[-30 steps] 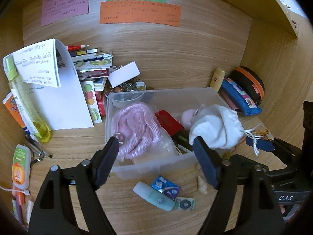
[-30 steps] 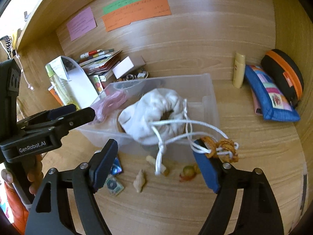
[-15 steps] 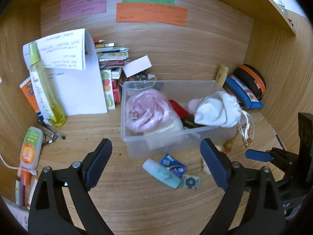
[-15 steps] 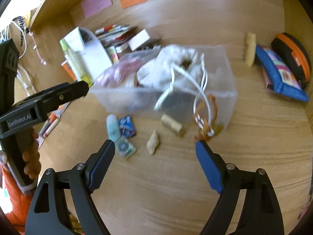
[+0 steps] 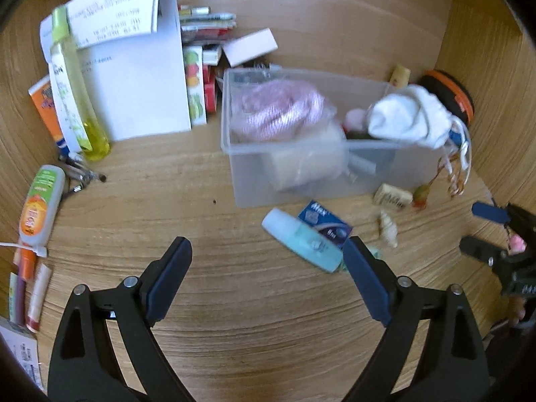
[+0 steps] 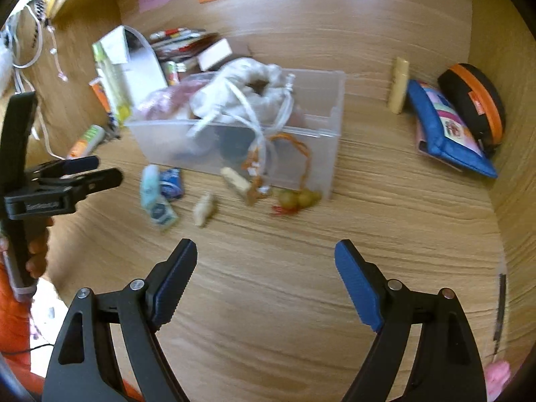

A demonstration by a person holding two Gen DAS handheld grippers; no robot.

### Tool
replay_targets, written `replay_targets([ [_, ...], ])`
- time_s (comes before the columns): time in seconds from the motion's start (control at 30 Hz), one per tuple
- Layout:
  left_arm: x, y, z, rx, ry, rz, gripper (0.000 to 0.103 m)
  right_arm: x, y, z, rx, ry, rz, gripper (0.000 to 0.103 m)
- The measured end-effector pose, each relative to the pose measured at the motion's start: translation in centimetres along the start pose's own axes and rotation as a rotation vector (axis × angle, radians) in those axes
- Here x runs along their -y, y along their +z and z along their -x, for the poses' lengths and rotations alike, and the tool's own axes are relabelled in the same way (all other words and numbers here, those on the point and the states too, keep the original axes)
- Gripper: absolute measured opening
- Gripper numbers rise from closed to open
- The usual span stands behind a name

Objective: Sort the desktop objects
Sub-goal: 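Withdraw both tools toward the light blue bottle and beaded cord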

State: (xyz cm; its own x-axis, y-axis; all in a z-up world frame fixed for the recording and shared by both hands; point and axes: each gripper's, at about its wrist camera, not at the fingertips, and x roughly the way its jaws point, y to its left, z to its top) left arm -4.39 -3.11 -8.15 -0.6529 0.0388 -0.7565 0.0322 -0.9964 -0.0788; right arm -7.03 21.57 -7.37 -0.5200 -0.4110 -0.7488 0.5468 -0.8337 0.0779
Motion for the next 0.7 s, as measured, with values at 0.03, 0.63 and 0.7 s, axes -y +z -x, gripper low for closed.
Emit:
replay_targets([
  [0.03,0.0,-0.1,-0.2,-0.008,0.0,-0.008,0.092,0.2,0.1,-0.4,-0.004,-0.008,0.002,0.082],
  [0.63,2.4,-0.8,-3.3,-0.104,-0.04,-0.221,0.086,2.2,1.5,-4.3,-0.072,0.016,-0.047,0.06],
  [0.7,2.6,-0.6,-3.5,-0.108,-0.049,-0.23,0.082,2.3,1.6,-4.6,-0.078,0.02,-0.057,0.055],
])
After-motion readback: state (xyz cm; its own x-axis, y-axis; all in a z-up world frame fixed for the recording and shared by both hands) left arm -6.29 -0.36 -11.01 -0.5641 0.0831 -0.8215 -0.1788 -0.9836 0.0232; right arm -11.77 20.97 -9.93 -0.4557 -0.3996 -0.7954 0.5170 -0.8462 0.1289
